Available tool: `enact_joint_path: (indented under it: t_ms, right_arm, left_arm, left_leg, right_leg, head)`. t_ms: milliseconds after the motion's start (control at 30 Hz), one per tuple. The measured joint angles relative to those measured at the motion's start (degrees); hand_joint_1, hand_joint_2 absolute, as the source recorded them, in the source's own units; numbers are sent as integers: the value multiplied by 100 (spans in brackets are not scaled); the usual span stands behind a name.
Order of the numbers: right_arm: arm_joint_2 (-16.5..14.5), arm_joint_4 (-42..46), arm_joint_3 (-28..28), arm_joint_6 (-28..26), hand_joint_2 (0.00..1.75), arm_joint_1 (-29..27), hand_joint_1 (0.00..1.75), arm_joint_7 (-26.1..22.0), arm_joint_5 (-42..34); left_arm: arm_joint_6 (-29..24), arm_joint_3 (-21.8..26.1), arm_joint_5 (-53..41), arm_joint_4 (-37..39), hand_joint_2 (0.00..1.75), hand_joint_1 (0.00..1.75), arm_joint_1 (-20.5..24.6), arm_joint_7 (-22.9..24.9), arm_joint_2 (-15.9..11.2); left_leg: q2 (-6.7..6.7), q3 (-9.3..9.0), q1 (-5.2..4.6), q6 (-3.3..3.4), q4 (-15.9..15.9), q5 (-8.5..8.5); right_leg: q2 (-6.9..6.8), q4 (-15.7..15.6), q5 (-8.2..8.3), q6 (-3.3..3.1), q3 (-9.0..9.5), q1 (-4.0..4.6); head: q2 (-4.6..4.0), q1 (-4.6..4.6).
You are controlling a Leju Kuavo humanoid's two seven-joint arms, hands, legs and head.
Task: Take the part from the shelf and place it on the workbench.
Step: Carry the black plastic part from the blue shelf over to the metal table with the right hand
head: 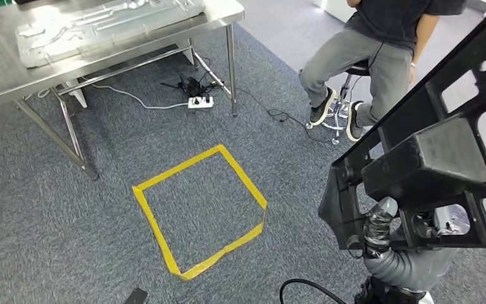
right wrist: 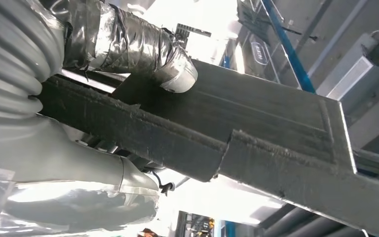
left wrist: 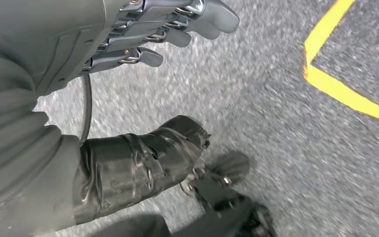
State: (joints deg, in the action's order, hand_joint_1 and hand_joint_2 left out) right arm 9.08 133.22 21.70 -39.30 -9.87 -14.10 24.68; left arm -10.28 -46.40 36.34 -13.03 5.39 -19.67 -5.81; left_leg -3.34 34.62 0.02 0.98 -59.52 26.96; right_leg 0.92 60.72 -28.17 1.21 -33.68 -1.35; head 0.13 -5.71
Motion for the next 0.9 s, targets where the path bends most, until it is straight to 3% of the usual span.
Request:
enact_joint_path:
  t_ms: [100, 200, 267, 300, 400, 467, 600, 633, 700, 767, 800, 833, 900]
  right_arm:
    - [-2, -1, 0, 1, 175, 0, 175, -74, -87]
    - [-4, -2, 0, 1, 175, -10, 175, -104, -118]
    - [-3, -5, 0, 1, 175, -16, 175, -104, -118]
    - [-4, -7, 0, 1, 175, -17, 175, -104, -118]
    - [-5, -7, 0, 1, 175, -16, 175, -107, -117]
    - [-4, -7, 0, 1, 175, -17, 175, -111, -115]
    - [-3, -7, 0, 1, 175, -20, 175, -122, -114]
    - [-3, -7, 0, 1, 175, -20, 175, -131, -114]
    - [-4, -16, 0, 0, 175, -22, 175, -175, -120]
    - [-5, -36, 0, 0, 175, -31, 175, -215, -139]
    - [-4, -45, 0, 1, 175, -33, 175, -213, -149]
    - [-4, -50, 0, 0, 175, -34, 175, -199, -154]
    - [-3, -54, 0, -1, 175, -33, 175, -165, -163]
  left_arm:
    - [22, -5, 26, 0, 175, 0, -9, -12, 14]
    - [26, -10, 54, 0, 175, 0, 6, -12, 22]
    - [22, -11, 79, 0, 175, 0, 0, -8, 22]
    - [21, -12, 84, 0, 175, 0, -4, -7, 22]
    - [19, -15, 88, 0, 175, 0, 2, -7, 21]
    - [14, -19, 89, 0, 175, 0, 17, -5, 19]
    - [10, -32, 90, -1, 175, 0, 11, 1, 7]
    - [11, -35, 91, -2, 175, 0, 13, 2, 8]
    - [14, -43, 102, -2, 175, 0, 21, 7, 11]
    - [17, -50, 122, -2, 175, 0, 22, 16, 10]
    - [21, -52, 147, -2, 175, 0, 21, 25, 10]
    - [28, -52, 182, -2, 175, 0, 19, 34, 10]
    - [46, -52, 259, -2, 175, 0, 20, 48, 8]
  left_leg:
    - [100, 94, 19, -72, -179, 123]
    - [246, 574, 32, -124, -1155, 564]
    - [259, 809, 36, -117, -1564, 626]
    - [261, 771, 34, -96, -1453, 500]
    - [315, 251, -16, 10, -354, -5]
    - [349, 79, -72, 61, 3, -54]
    - [319, -40, -66, 147, 189, -107]
    - [316, -88, -49, 173, 249, -125]
    - [312, -127, -46, 206, 274, -115]
    - [301, -135, -47, 219, 251, -84]
    - [291, -142, -44, 214, 232, -60]
    - [276, -154, -39, 201, 205, -32]
    - [241, -162, -35, 148, 115, 48]
  right_leg:
    - [-37, -47, 29, -113, 37, -1]
    - [-88, -64, 28, -174, 59, 19]
    - [-114, -63, 17, -187, 67, 43]
    - [-122, -63, 10, -190, 78, 52]
    - [-137, -67, -20, -175, 120, 70]
    - [-142, -81, -29, -130, 120, 65]
    - [-138, -11, -100, -14, 107, 51]
    - [-127, 183, -209, 0, 23, 56]
    - [-112, 846, -513, 19, -316, 59]
    - [-110, 1346, -632, 48, -624, 46]
    - [-110, 1320, -530, 63, -648, 33]
    - [-110, 1072, -333, 75, -555, 17]
    - [-95, 349, 16, 82, -241, -4]
  head:
    - [0, -13]
    - [0, -36]
    - [0, -37]
    - [0, -36]
    - [0, -35]
    - [0, -36]
    - [0, -20]
    - [0, 1]
    - [0, 39]
    - [0, 54]
    - [0, 56]
    - [0, 59]
    - [0, 72]
